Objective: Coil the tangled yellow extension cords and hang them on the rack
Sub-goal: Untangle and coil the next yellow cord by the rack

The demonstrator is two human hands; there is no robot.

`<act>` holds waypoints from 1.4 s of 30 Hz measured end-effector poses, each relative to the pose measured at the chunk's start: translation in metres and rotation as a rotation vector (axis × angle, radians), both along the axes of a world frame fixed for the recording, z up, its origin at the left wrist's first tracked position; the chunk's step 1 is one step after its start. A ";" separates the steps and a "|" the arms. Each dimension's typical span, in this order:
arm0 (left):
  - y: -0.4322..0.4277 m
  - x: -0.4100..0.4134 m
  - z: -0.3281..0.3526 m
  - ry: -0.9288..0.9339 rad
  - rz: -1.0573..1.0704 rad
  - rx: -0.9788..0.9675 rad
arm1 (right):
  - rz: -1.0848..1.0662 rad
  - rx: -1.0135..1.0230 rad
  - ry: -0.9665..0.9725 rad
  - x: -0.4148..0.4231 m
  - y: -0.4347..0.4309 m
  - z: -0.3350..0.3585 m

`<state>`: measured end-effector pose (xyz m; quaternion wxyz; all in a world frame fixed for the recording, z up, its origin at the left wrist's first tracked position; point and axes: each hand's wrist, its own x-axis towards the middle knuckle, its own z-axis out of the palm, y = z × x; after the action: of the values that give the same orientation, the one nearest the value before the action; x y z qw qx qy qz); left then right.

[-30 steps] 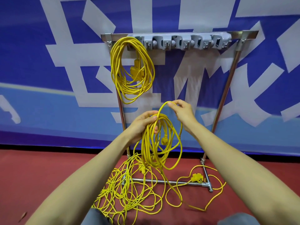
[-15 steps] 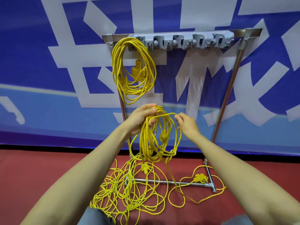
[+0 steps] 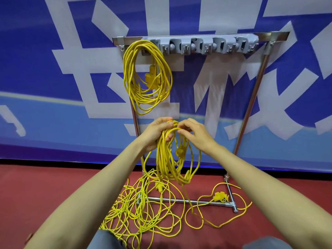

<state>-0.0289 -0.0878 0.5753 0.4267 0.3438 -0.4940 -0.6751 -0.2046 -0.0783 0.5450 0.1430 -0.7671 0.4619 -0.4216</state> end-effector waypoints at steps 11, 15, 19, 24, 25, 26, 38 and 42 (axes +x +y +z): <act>0.006 0.002 -0.011 0.031 -0.022 0.024 | -0.128 0.066 -0.136 0.003 -0.007 0.016; 0.006 0.003 -0.013 0.064 -0.032 0.069 | -0.163 0.092 -0.139 -0.003 -0.008 0.009; 0.006 0.002 -0.013 0.020 -0.078 0.032 | -0.106 0.177 -0.175 -0.010 -0.010 -0.001; 0.005 0.004 -0.009 -0.087 -0.113 0.034 | -0.008 0.250 -0.175 -0.013 -0.006 -0.002; 0.004 0.004 -0.007 -0.119 -0.115 0.023 | 0.015 0.280 -0.184 -0.012 -0.006 -0.002; 0.003 0.005 -0.006 -0.156 -0.121 0.008 | 0.034 0.318 -0.189 -0.013 -0.005 -0.002; 0.002 0.011 0.007 -0.427 -0.400 -0.134 | 0.234 0.613 0.004 -0.014 -0.005 -0.001; 0.000 0.009 0.000 -0.448 -0.277 -0.119 | 0.068 0.455 0.101 -0.024 -0.012 0.001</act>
<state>-0.0194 -0.0874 0.5756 0.2296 0.3881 -0.6571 -0.6041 -0.2287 -0.0906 0.5456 0.3031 -0.7505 0.5253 -0.2625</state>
